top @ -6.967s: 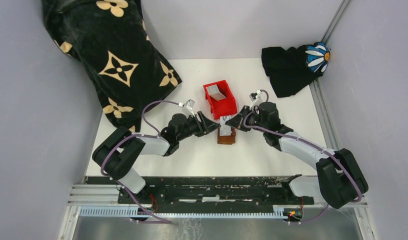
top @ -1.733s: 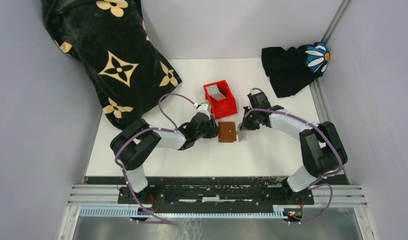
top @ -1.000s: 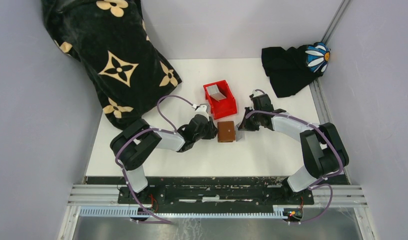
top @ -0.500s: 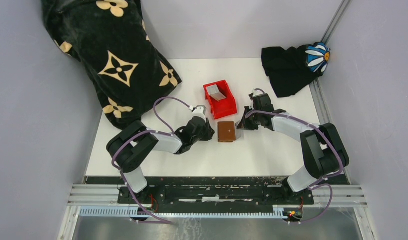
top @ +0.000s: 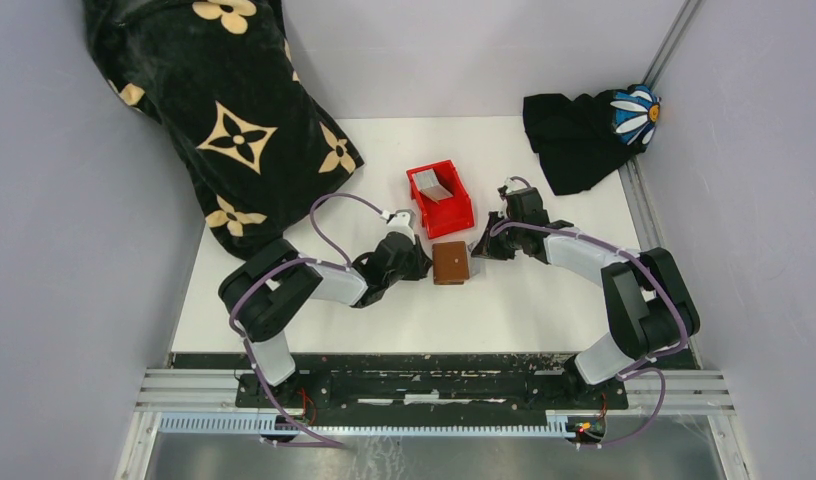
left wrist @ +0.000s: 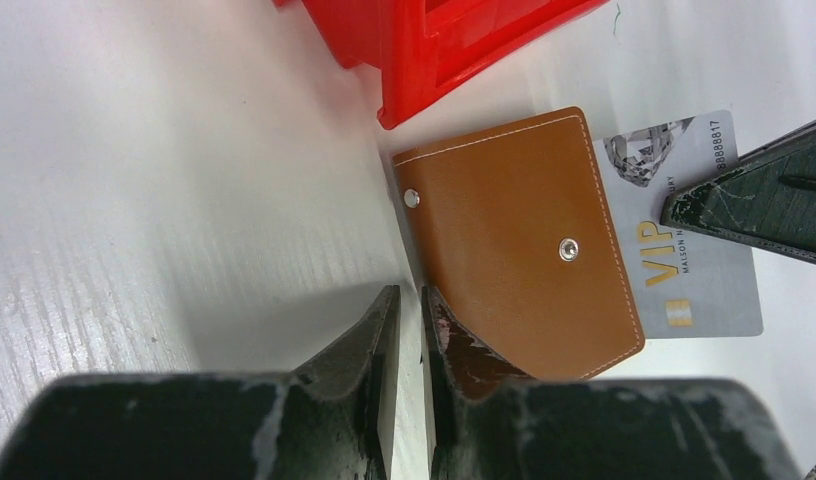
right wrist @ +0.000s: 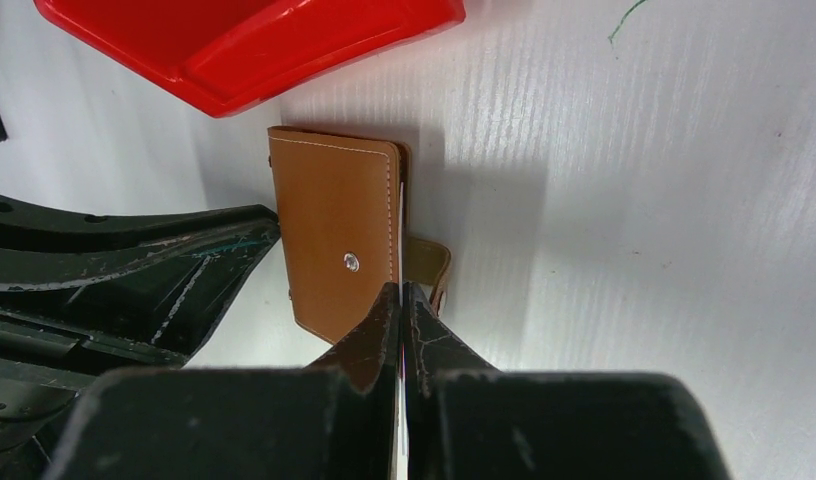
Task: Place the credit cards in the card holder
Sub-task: Open the card holder at the center of the board.
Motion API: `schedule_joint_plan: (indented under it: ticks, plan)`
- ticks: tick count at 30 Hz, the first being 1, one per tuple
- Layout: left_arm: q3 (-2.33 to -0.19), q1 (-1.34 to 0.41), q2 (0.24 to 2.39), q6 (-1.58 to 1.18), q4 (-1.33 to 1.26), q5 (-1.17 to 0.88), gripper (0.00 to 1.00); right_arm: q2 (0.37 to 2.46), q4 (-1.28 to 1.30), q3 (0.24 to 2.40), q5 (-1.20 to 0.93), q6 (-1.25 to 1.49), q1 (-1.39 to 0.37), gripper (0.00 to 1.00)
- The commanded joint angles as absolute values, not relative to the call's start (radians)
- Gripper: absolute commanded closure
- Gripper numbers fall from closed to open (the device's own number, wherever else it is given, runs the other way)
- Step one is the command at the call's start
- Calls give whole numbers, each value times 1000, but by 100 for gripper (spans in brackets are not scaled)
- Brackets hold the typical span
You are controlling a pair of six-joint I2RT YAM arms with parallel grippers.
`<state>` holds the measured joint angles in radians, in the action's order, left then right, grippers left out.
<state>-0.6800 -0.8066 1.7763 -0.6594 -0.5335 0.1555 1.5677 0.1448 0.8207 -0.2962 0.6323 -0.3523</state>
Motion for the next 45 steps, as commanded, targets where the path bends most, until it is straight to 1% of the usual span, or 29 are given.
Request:
schedule_joint_plan:
  ticks: [1, 17, 26, 45]
  plan:
    - [-672, -812, 1824, -657, -448, 136, 79, 1556, 73, 809, -325, 651, -349, 99]
    - [-673, -812, 1842, -657, -450, 124, 81, 1584, 19, 784, -344, 671, -350, 99]
    - [-672, -812, 1848, -658, -450, 127, 81, 1539, 78, 796, -293, 631, -348, 99]
    - [-675, -812, 1853, -655, -450, 124, 82, 1549, 77, 799, -300, 627, -348, 99]
